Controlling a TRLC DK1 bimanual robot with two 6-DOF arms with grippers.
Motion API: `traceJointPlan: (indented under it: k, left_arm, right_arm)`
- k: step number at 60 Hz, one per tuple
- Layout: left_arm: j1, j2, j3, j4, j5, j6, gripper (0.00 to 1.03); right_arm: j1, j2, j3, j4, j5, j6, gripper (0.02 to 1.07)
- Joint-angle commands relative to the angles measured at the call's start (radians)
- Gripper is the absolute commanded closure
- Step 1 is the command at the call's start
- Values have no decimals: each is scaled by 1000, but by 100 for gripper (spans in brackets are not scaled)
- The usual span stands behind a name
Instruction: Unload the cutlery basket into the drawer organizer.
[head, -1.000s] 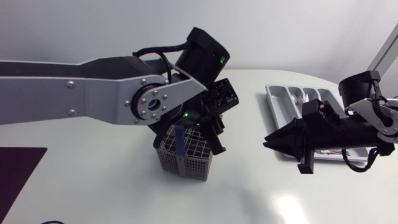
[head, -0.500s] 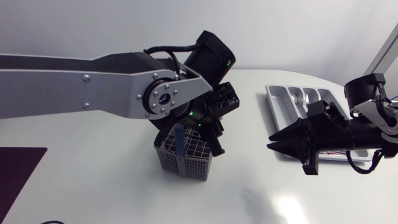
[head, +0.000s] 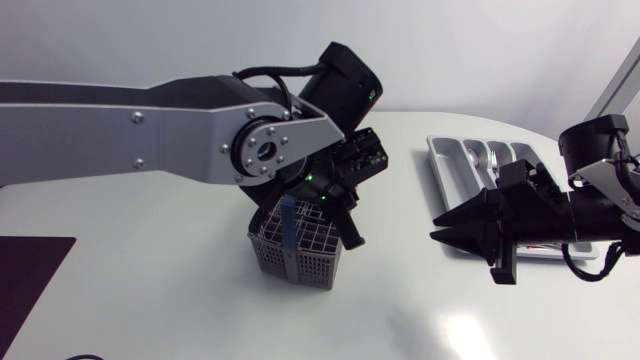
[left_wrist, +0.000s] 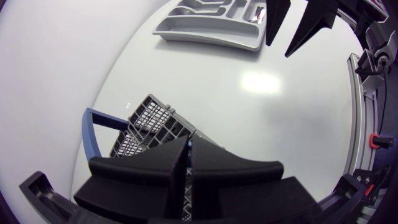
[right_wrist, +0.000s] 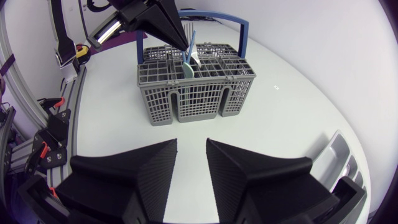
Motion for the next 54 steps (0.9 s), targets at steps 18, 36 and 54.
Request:
traceJointPlan:
  k: [18, 36, 54]
  left_arm:
    - [-12, -71, 133, -78, -17, -14, 100]
    - [-52, -151, 202, -130, -31, -42, 100]
    - [-90, -231, 214, -139, -72, -46, 100]
  right_arm:
    - [30, -17, -7, -10, -10, 9, 69]
    - [94, -29, -2, 26, -4, 78, 69]
    - [180, -27, 12, 115, 21, 190, 69]
